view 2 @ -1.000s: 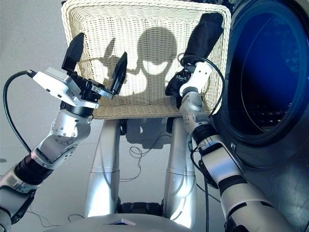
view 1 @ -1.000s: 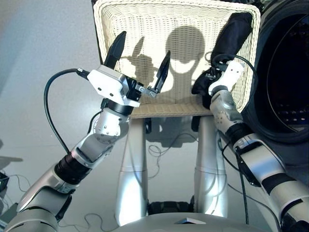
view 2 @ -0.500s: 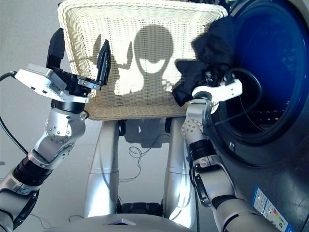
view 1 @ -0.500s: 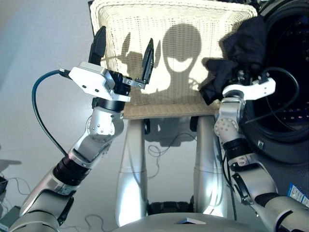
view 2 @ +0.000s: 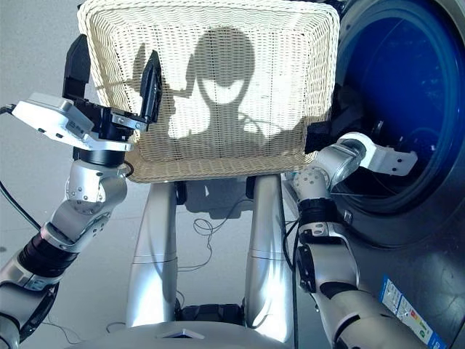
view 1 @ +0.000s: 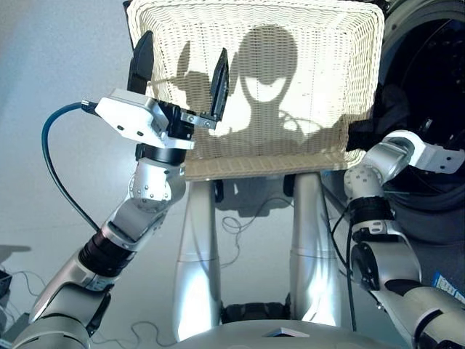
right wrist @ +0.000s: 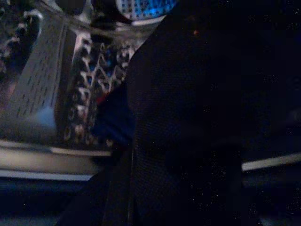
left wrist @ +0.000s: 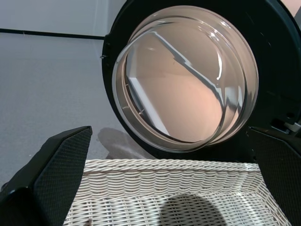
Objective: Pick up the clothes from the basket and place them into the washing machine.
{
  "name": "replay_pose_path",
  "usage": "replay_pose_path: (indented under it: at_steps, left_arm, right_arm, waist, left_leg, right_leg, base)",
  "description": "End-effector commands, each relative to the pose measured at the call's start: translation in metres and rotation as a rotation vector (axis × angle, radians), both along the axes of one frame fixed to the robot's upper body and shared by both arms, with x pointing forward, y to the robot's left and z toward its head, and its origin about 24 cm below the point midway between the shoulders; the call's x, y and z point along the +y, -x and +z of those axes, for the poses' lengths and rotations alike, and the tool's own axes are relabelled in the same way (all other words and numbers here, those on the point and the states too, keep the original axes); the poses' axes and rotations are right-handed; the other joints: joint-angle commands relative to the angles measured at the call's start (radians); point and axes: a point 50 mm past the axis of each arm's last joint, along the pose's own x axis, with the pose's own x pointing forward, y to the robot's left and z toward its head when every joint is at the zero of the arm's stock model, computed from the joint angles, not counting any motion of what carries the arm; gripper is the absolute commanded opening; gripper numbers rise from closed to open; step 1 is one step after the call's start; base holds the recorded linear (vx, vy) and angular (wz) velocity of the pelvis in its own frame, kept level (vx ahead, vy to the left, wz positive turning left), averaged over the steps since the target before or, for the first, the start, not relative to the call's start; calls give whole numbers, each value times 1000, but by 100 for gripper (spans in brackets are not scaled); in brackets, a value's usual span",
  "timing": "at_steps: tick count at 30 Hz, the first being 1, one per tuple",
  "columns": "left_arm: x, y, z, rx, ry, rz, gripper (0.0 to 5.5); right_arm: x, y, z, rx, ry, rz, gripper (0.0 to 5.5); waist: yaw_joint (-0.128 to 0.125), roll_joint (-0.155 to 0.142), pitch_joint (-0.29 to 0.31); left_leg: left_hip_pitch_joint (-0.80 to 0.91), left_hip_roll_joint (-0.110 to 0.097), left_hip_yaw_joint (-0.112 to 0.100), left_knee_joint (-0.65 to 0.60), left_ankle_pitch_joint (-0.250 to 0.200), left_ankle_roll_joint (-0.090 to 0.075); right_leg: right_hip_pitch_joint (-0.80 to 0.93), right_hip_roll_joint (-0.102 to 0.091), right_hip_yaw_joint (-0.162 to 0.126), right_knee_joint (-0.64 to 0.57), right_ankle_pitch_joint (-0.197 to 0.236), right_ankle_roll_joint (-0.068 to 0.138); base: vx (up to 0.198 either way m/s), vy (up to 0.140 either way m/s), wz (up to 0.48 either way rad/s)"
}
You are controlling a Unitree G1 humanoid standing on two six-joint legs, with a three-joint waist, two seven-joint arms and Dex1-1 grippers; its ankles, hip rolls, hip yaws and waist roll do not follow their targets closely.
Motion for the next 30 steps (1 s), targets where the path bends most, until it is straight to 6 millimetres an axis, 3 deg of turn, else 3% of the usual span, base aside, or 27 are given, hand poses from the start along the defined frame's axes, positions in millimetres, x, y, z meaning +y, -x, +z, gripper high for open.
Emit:
replay_pose_path:
  at_steps: [1, 3, 10, 21, 22, 23, 30]
  left_arm:
    - [-4, 30, 29, -229, 32, -86, 550]
    - [-3, 30, 31, -235, 11, -93, 550]
    - [-4, 29, 29, -222, -29, -123, 550]
    - [-2, 31, 28, -213, -63, -131, 550]
    - [-2, 31, 29, -212, -62, -133, 550]
    - [-2, 31, 29, -212, -64, -133, 550]
    - [-2, 30, 28, -201, -45, -139, 550]
  right_arm:
    - [-52, 26, 37, -85, 73, -243, 0]
    - [-71, 28, 48, -17, 110, -276, 0]
    - [-105, 31, 66, 126, 199, -291, 0]
    - [-124, 38, 86, 150, 260, -304, 0]
    - [-124, 37, 84, 157, 261, -299, 242]
    - [-124, 36, 81, 170, 258, -290, 550]
    - [-112, 25, 64, 199, 274, -218, 550]
  waist:
    - [-3, 27, -16]
    - [6, 26, -16]
    - [22, 30, -16]
    - [24, 31, -16]
    - [23, 30, -16]
    - [22, 28, -16]
    - [17, 22, -16]
  left_leg:
    - [41, -49, 99, -128, 73, 75]
    - [46, -49, 98, -128, 72, 73]
    - [41, -48, 97, -114, 74, 68]
    - [45, -42, 99, -126, 77, 64]
    - [46, -41, 100, -127, 77, 64]
    - [47, -41, 100, -128, 77, 64]
    - [51, -40, 101, -141, 78, 65]
  right_leg:
    - [48, 39, -48, -70, 37, -44]
    - [53, 37, -49, -70, 38, -43]
    - [49, 34, -50, -55, 41, -41]
    - [57, 29, -53, -70, 49, -40]
    - [58, 29, -53, -73, 50, -39]
    - [59, 30, -54, -76, 52, -40]
    - [65, 33, -58, -91, 51, -42]
  base:
    - [0, 0, 0]
    - [0, 0, 0]
    - [0, 0, 0]
    - [0, 0, 0]
    - [0, 0, 0]
    - [0, 0, 0]
    - [0, 0, 0]
